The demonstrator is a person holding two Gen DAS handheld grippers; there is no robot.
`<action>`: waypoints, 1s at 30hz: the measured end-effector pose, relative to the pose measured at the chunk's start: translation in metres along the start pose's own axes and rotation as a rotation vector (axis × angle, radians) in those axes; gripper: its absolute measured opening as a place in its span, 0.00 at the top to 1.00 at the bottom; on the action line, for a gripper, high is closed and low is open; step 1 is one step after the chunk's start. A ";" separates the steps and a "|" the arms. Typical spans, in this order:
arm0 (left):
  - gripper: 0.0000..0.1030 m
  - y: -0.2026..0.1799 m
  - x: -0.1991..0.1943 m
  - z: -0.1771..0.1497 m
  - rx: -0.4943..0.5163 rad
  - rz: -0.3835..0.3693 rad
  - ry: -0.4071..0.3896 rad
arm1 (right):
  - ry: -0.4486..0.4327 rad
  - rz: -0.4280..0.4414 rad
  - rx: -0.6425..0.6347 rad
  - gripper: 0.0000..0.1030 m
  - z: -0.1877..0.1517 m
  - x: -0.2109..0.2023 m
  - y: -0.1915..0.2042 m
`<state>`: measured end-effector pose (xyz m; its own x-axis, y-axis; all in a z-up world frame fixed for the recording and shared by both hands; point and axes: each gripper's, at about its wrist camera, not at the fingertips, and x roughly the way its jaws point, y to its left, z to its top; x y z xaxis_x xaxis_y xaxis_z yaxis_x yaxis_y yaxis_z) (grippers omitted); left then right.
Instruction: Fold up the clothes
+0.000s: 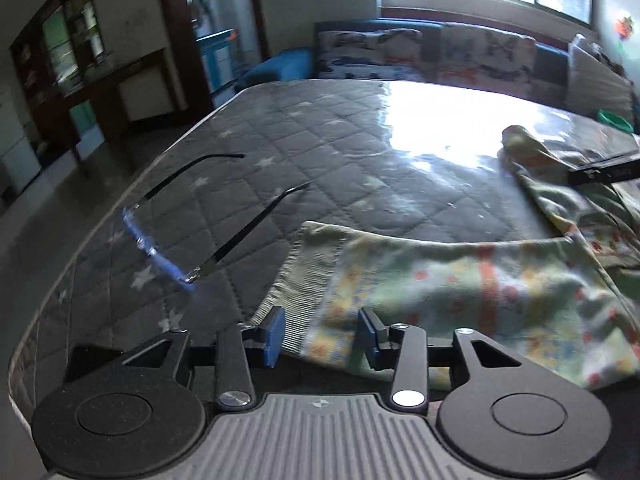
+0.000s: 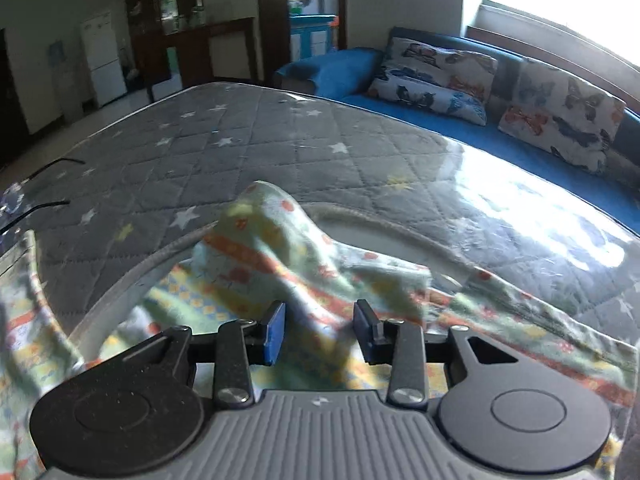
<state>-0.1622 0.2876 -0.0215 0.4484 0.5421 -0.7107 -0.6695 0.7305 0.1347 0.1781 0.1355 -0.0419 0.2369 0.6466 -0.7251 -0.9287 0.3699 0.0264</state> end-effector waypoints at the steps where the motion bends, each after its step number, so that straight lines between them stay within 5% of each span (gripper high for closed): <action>1: 0.57 0.001 0.001 0.000 -0.006 0.007 -0.002 | 0.001 -0.008 0.007 0.65 0.001 0.001 -0.001; 10: 0.57 0.009 0.012 0.000 -0.049 0.070 -0.017 | 0.001 -0.069 0.044 0.59 0.007 0.009 -0.004; 21: 0.50 0.013 0.015 0.000 -0.068 0.095 -0.012 | -0.049 -0.024 0.098 0.68 0.016 0.011 -0.001; 25: 0.83 0.012 0.014 -0.001 -0.062 0.029 -0.015 | -0.073 -0.018 0.167 0.68 0.013 0.006 -0.020; 30: 0.94 0.009 0.012 0.000 -0.037 0.030 -0.028 | -0.080 -0.139 0.106 0.69 0.013 -0.001 -0.031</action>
<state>-0.1630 0.3008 -0.0292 0.4436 0.5754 -0.6871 -0.7041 0.6981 0.1301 0.2105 0.1318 -0.0328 0.3870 0.6335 -0.6700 -0.8509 0.5254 0.0053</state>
